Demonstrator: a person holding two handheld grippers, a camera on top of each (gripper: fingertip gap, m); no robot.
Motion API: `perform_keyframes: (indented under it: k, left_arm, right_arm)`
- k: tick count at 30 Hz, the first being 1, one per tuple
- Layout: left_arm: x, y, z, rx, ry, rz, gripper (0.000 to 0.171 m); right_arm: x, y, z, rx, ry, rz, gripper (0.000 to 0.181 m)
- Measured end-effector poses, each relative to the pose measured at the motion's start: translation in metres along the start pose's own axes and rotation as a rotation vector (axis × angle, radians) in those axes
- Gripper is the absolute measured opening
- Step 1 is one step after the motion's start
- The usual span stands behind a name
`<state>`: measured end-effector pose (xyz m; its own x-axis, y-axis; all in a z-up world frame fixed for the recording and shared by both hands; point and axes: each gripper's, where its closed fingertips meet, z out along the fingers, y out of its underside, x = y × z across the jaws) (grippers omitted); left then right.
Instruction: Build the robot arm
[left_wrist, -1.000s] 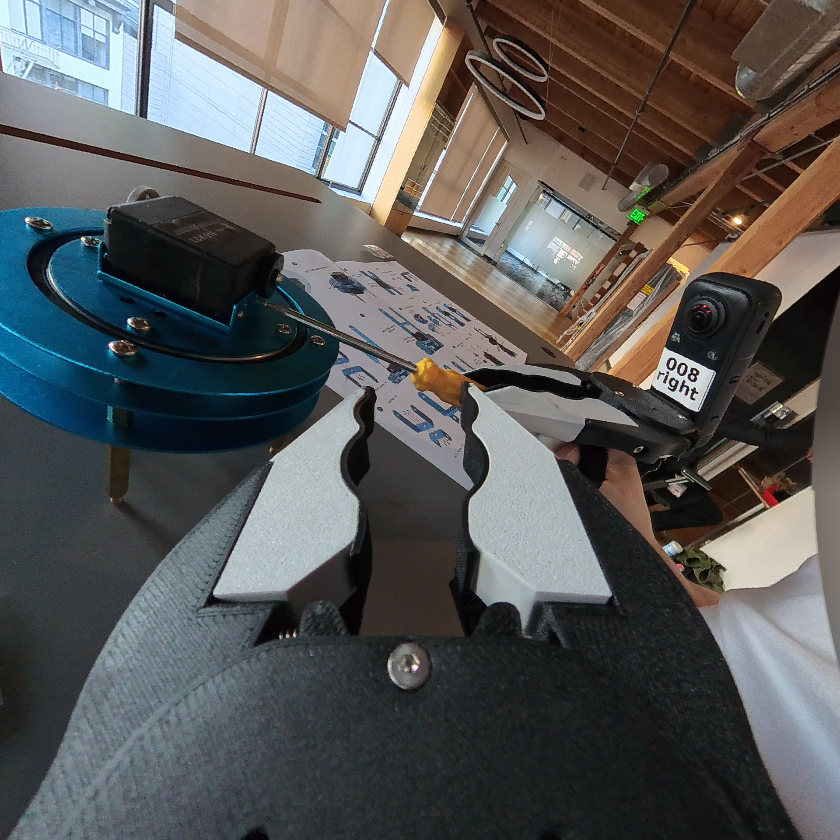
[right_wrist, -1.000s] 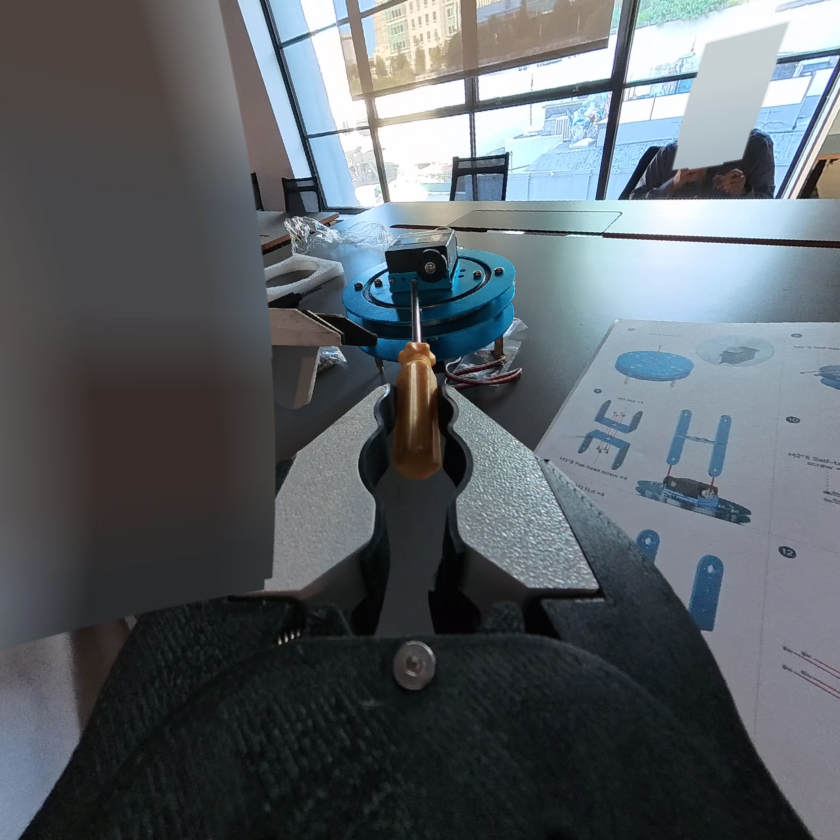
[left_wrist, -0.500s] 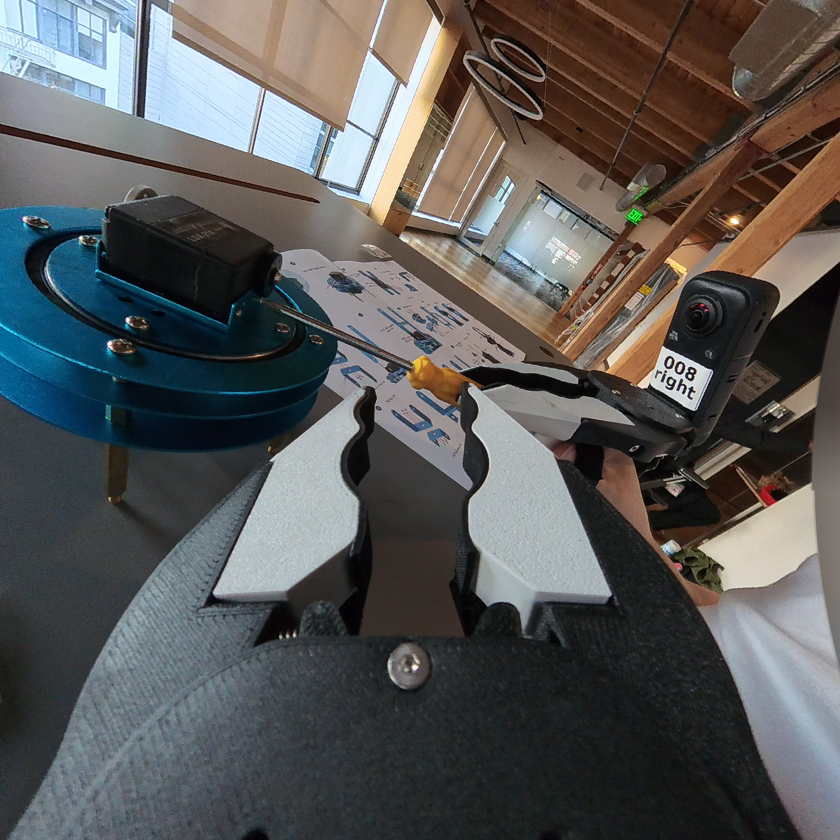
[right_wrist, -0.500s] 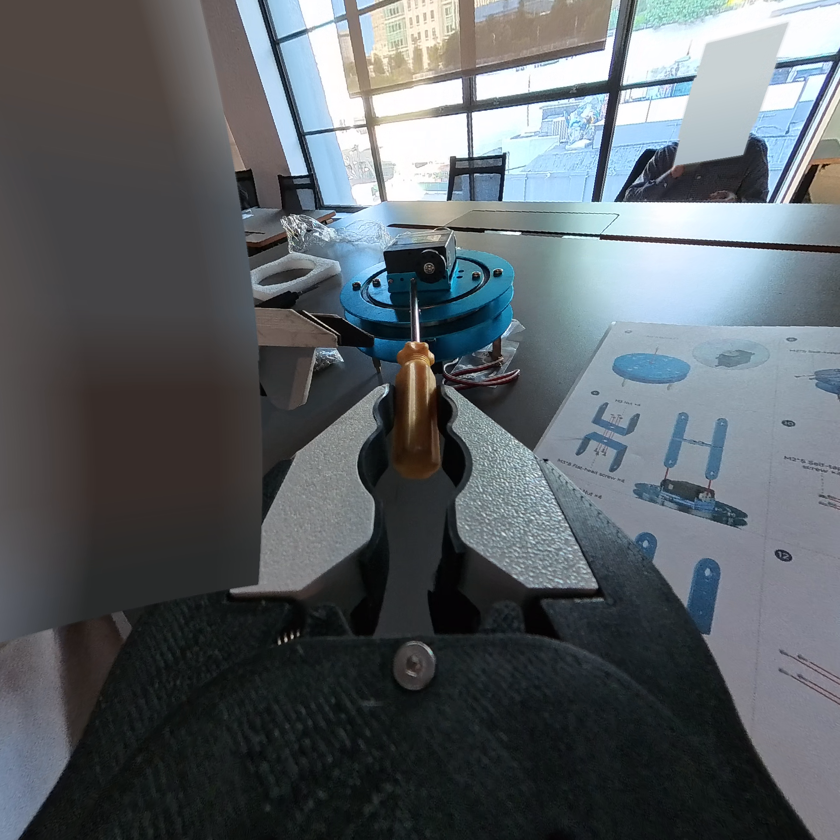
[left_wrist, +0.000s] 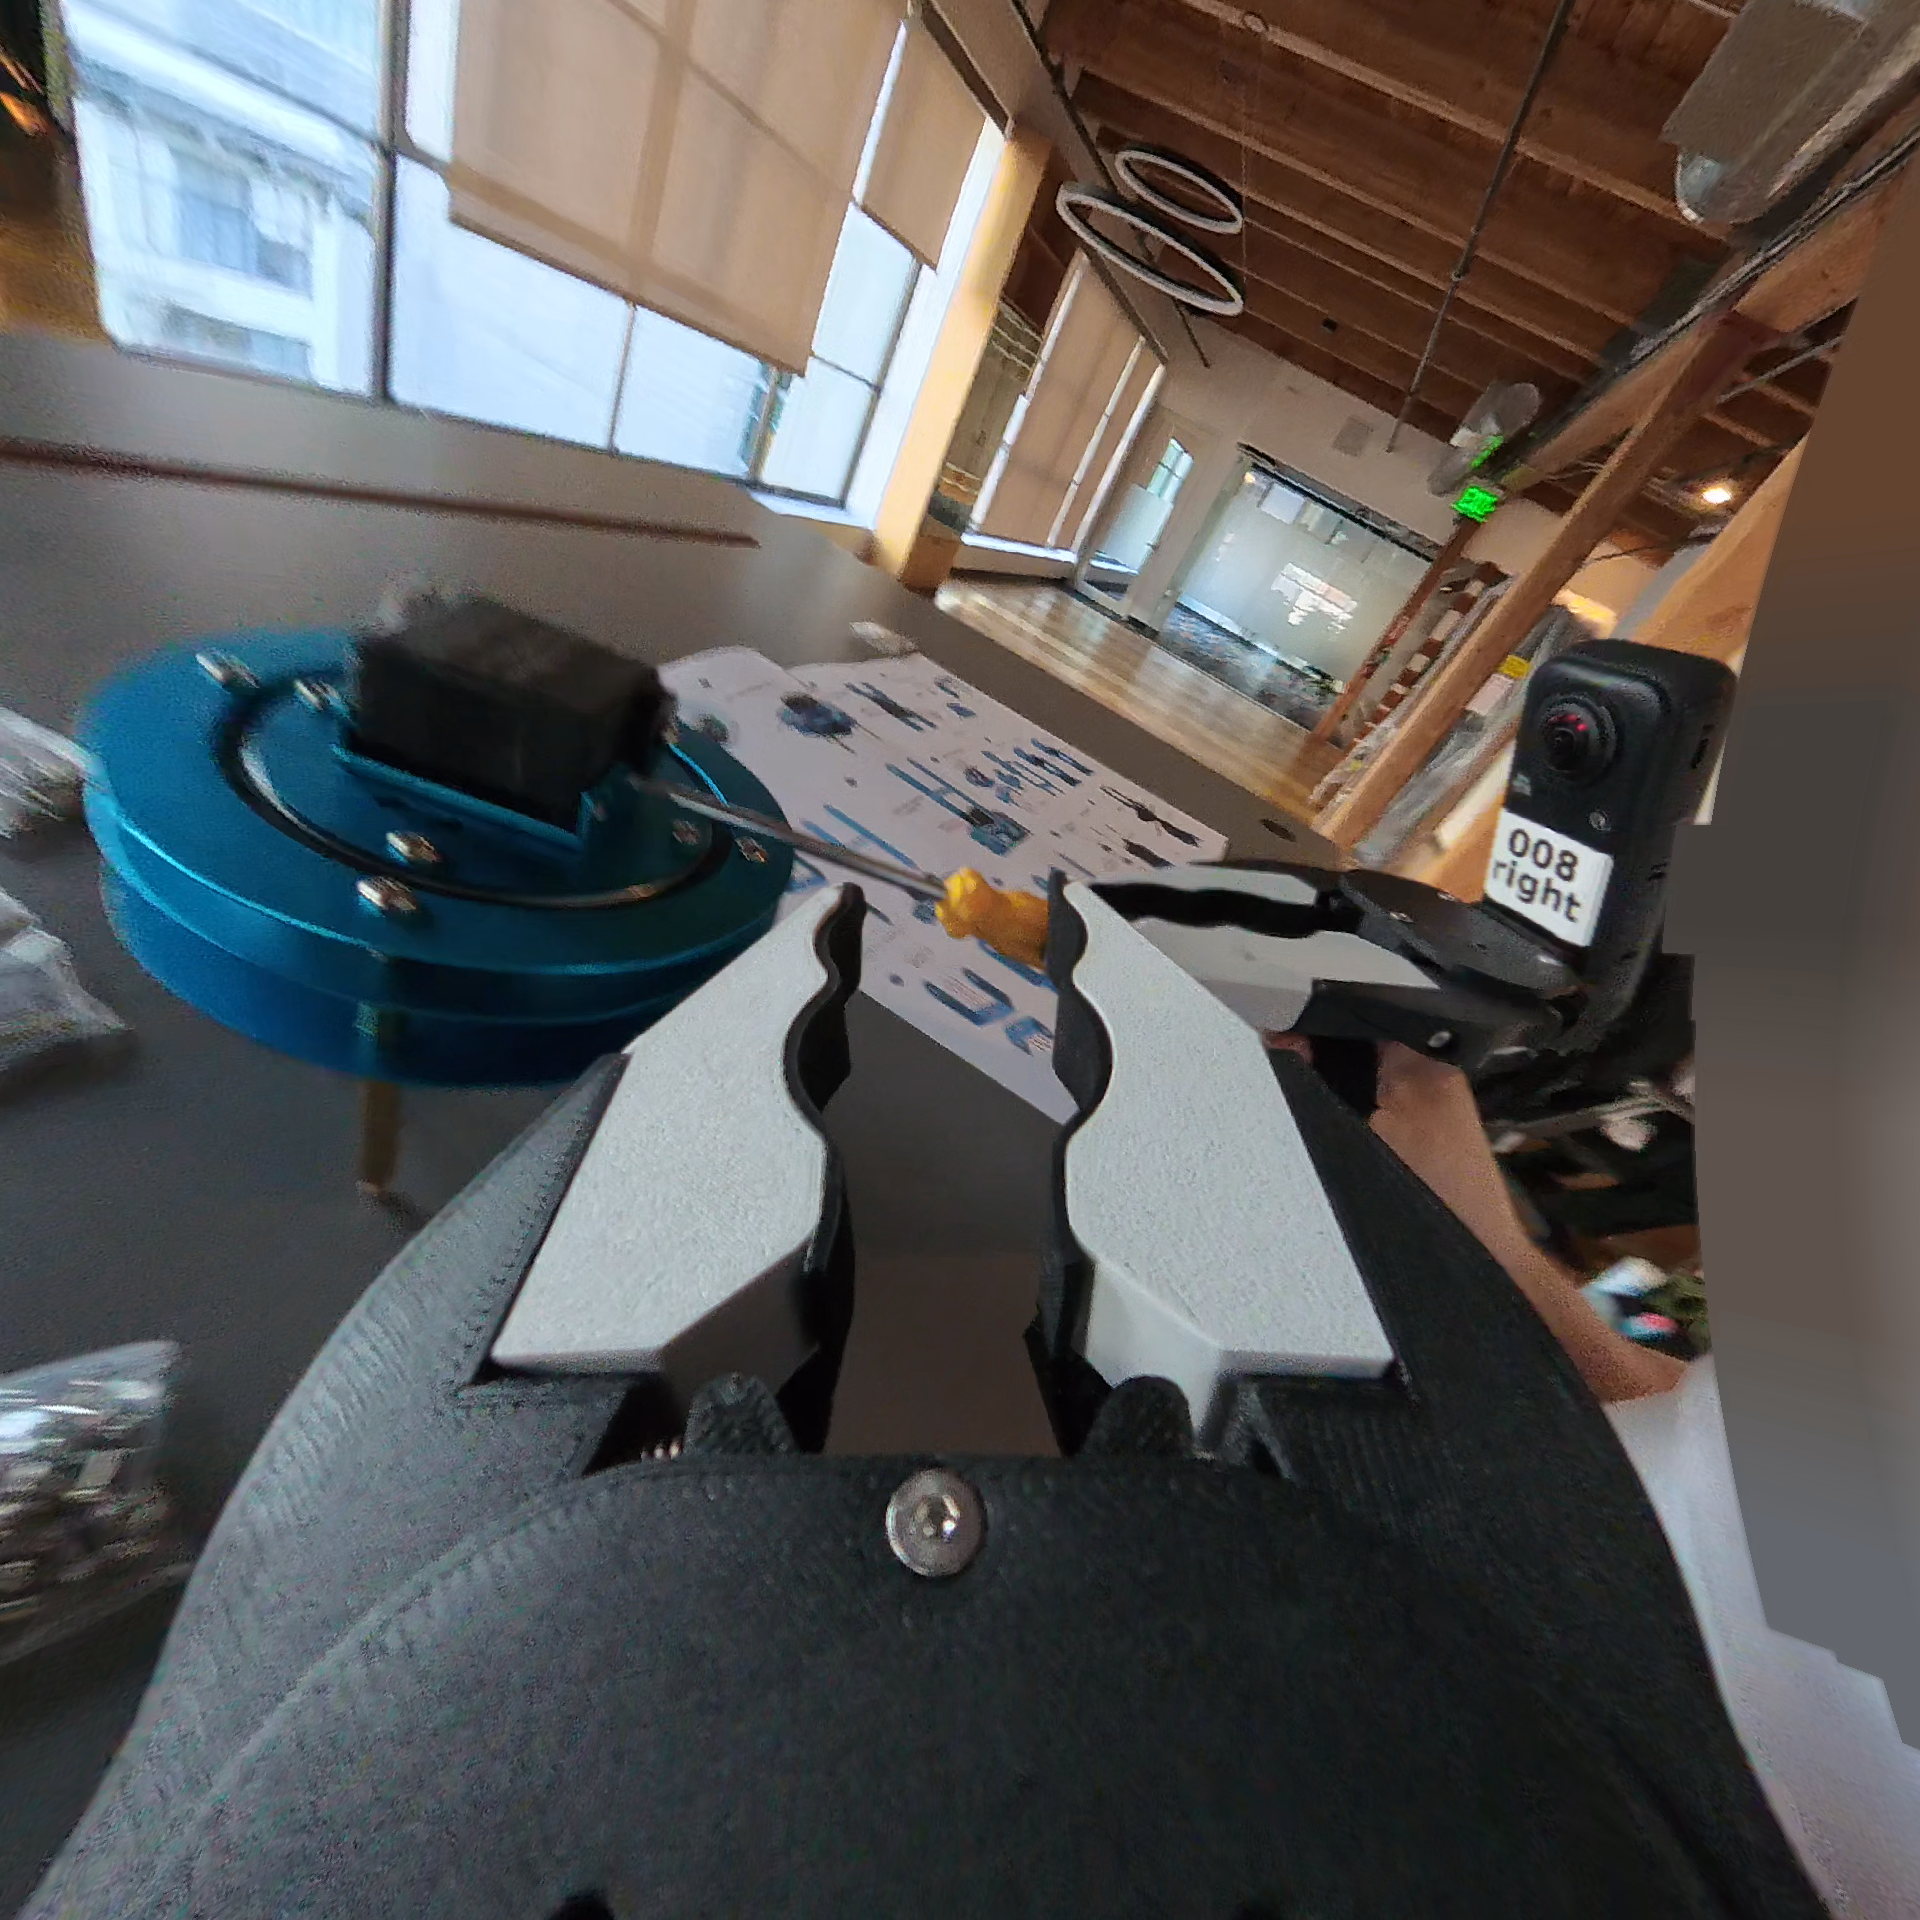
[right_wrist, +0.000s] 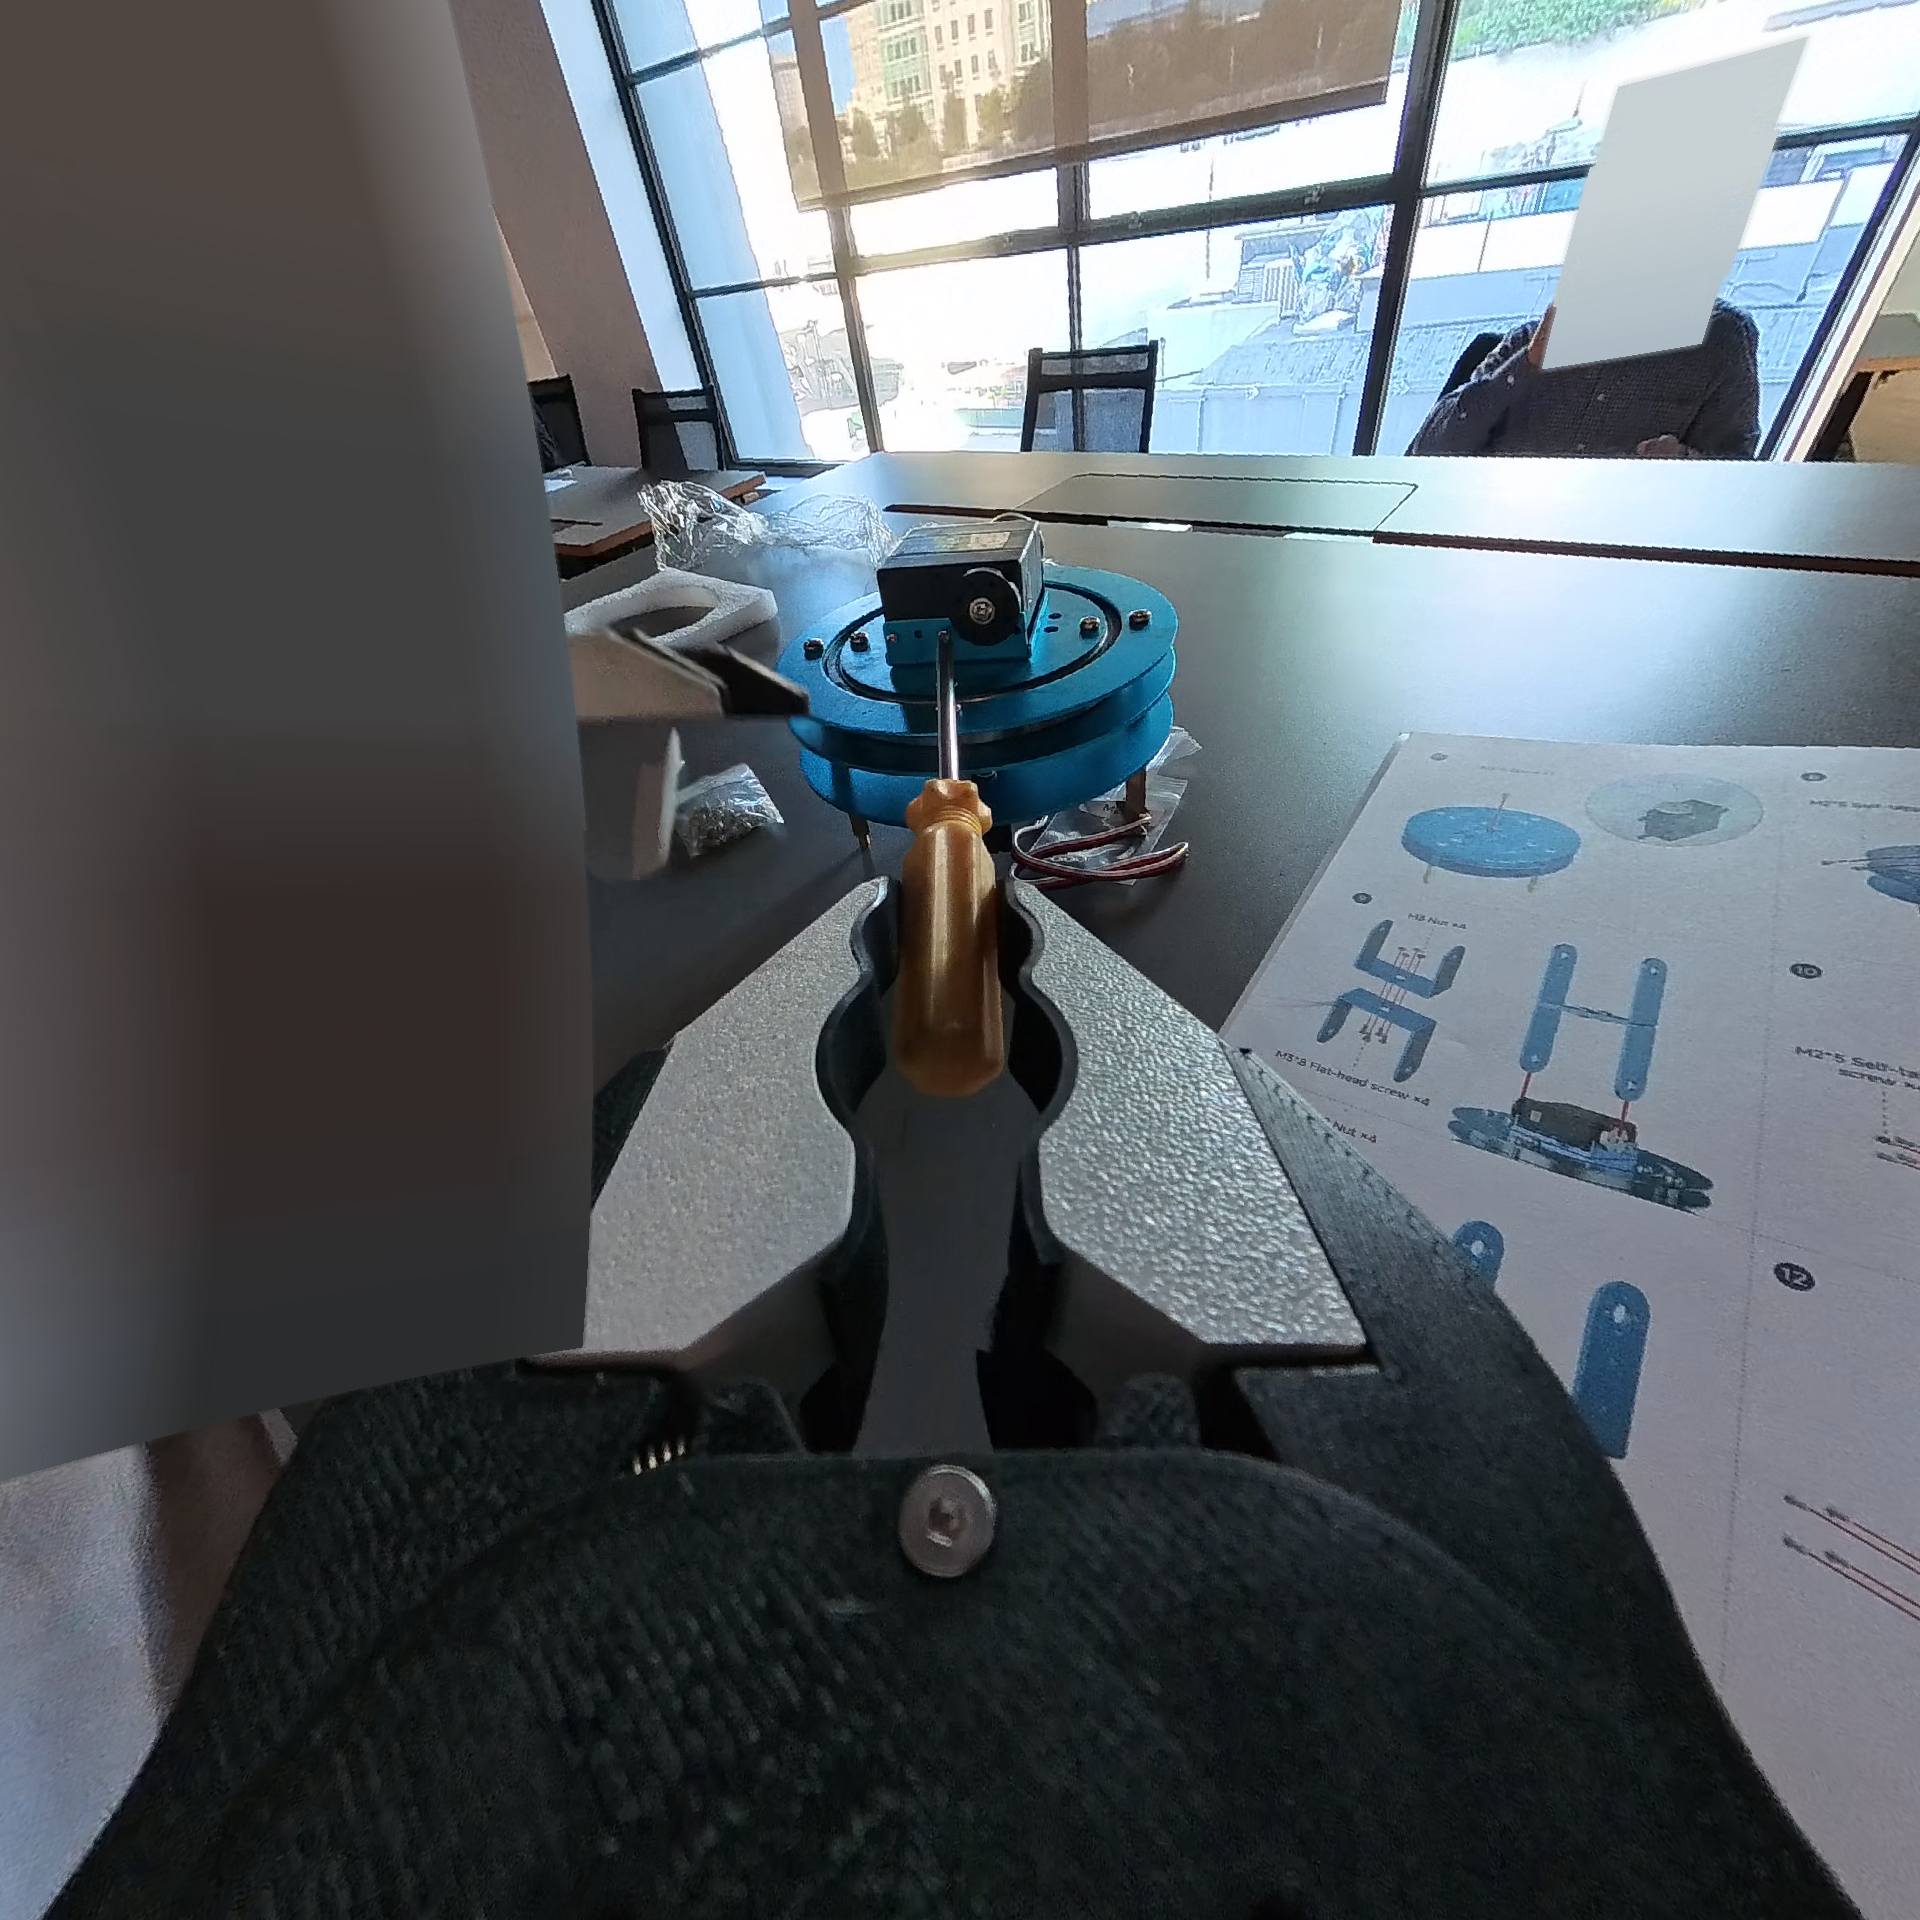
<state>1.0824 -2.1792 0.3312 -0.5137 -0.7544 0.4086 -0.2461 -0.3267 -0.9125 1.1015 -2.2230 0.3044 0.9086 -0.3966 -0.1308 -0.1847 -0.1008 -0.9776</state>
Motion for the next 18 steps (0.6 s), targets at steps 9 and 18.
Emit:
perform_keyframes:
  k: [9, 18]
  left_arm:
    - [-0.071, -0.057, -0.032, -0.021, -0.211, 0.209, 0.046]
    - [-0.090, -0.029, -0.003, -0.349, -0.103, 0.466, 0.059]
  right_arm:
    - [0.000, 0.000, 0.001, -0.005, 0.010, -0.019, 0.017]
    - [-0.002, 0.005, 0.005, -0.054, 0.013, -0.023, 0.017]
